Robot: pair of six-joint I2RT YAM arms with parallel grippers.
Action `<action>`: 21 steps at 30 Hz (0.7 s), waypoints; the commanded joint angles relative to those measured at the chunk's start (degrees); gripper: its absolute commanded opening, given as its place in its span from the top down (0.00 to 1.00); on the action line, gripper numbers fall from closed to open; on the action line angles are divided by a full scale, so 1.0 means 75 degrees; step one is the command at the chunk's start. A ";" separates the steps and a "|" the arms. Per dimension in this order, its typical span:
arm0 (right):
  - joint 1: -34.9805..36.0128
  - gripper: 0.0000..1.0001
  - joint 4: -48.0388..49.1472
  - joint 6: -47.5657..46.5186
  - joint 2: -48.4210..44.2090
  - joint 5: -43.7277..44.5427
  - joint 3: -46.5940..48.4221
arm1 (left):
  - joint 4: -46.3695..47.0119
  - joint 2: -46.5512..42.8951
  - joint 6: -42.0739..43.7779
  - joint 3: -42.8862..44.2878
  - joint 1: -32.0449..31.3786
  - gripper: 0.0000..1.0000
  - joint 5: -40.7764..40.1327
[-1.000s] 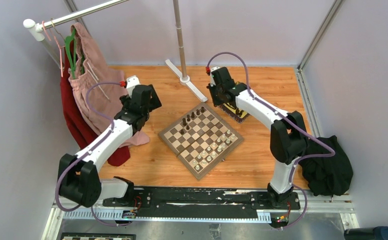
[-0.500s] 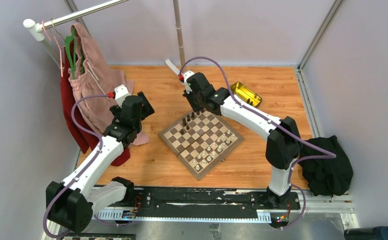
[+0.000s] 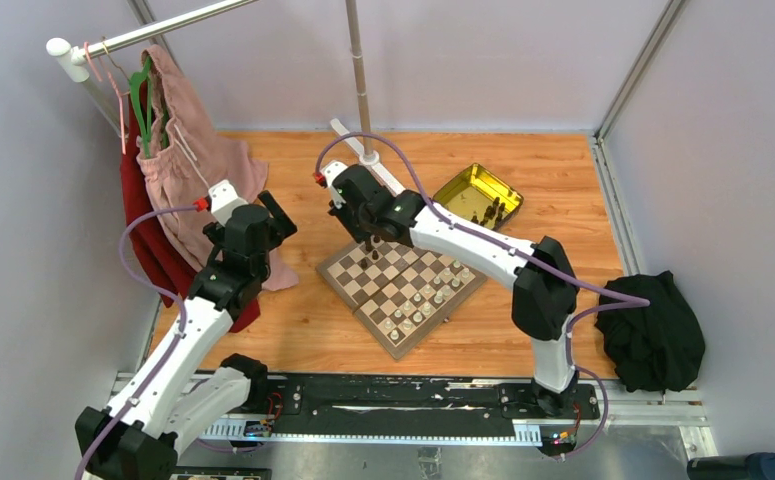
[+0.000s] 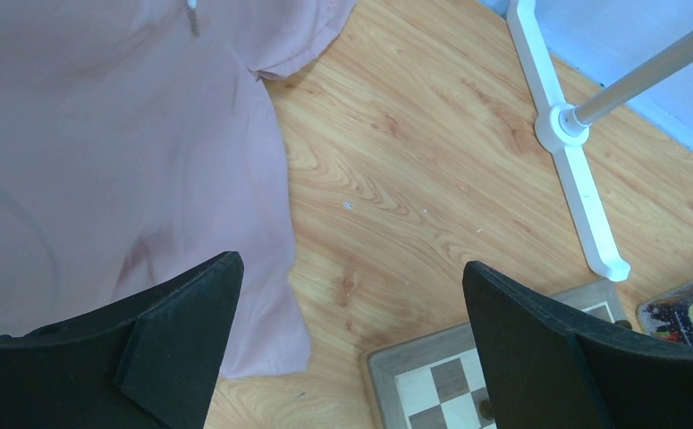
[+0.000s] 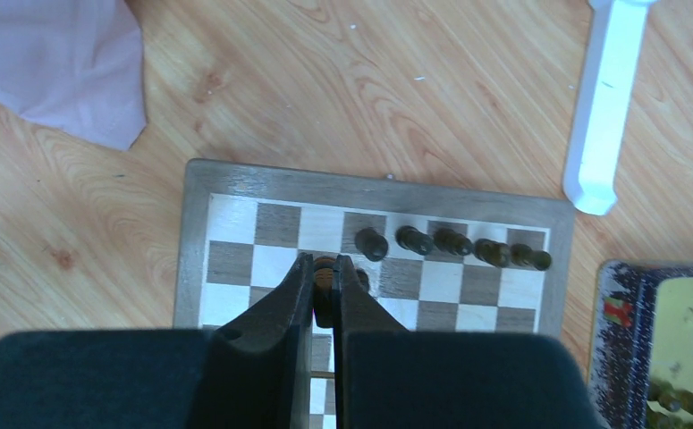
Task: Set up the chess pieces on the board
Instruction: Place the chess piece on the chessboard.
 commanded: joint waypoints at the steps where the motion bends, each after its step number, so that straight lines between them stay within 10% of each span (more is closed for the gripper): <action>1: 0.0273 1.00 -0.0339 -0.0077 0.0423 -0.0005 0.0382 | -0.0264 -0.0348 -0.0070 -0.0126 -0.0051 0.00 -0.0351; 21: 0.0438 1.00 -0.0427 -0.0088 0.1512 -0.0538 0.0903 | -0.0287 -0.0507 -0.0169 -0.0240 -0.0051 0.00 -0.0319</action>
